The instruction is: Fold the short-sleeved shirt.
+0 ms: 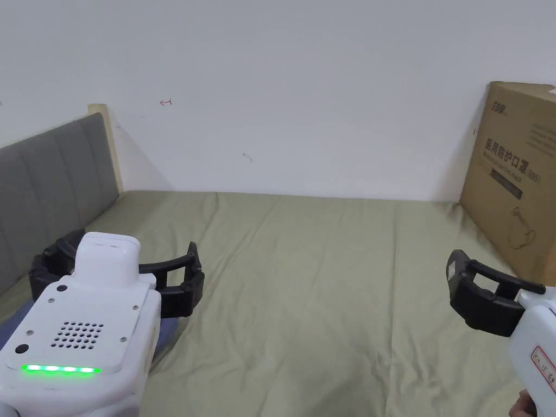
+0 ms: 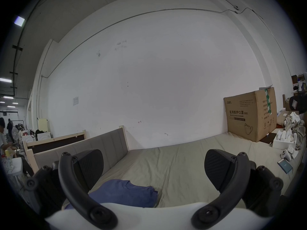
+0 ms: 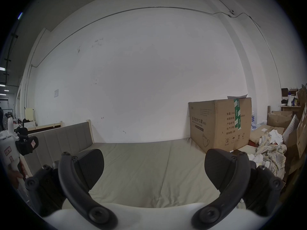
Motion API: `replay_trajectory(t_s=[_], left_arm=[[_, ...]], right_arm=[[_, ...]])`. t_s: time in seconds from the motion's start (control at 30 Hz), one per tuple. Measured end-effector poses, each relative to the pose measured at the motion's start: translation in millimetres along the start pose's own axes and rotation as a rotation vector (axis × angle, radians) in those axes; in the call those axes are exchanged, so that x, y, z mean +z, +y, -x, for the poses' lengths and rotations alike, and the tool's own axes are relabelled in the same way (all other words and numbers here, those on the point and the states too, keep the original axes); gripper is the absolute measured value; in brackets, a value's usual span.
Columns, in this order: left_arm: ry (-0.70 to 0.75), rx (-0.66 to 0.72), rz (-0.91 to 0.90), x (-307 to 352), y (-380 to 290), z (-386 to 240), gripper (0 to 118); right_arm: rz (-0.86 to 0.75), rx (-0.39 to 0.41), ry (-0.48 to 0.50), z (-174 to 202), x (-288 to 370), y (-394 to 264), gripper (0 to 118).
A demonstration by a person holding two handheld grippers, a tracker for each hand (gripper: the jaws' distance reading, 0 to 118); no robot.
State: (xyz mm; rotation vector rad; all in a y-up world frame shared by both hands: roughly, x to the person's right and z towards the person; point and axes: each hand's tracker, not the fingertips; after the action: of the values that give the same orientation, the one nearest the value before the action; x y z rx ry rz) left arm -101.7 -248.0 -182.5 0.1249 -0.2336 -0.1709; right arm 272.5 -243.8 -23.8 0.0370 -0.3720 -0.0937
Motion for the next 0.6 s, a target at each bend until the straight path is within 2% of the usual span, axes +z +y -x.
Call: replay_trajectory(t_s=[0.17, 0.33, 0.5, 0.53, 0.6], left_arm=[[0.006, 0.014, 0.004, -3, 2, 7, 118], [0.010, 0.027, 0.021, -7, 1, 13, 118], [0.013, 0.034, 0.041, -9, -4, 18, 118], [0.012, 0.031, 0.047, -10, -5, 19, 115], [-0.016, 0.037, 0.073, -9, -6, 24, 90]], right_arm=[[0.006, 0.011, -0.006, 1, -1, 0, 118], [0.030, -0.026, 0.014, -1, -3, -2, 118], [0.041, -0.022, 0.014, 0, -5, -4, 118], [0.043, -0.017, 0.015, 1, -5, -4, 118], [0.060, 0.004, 0.037, 2, -5, -5, 117]])
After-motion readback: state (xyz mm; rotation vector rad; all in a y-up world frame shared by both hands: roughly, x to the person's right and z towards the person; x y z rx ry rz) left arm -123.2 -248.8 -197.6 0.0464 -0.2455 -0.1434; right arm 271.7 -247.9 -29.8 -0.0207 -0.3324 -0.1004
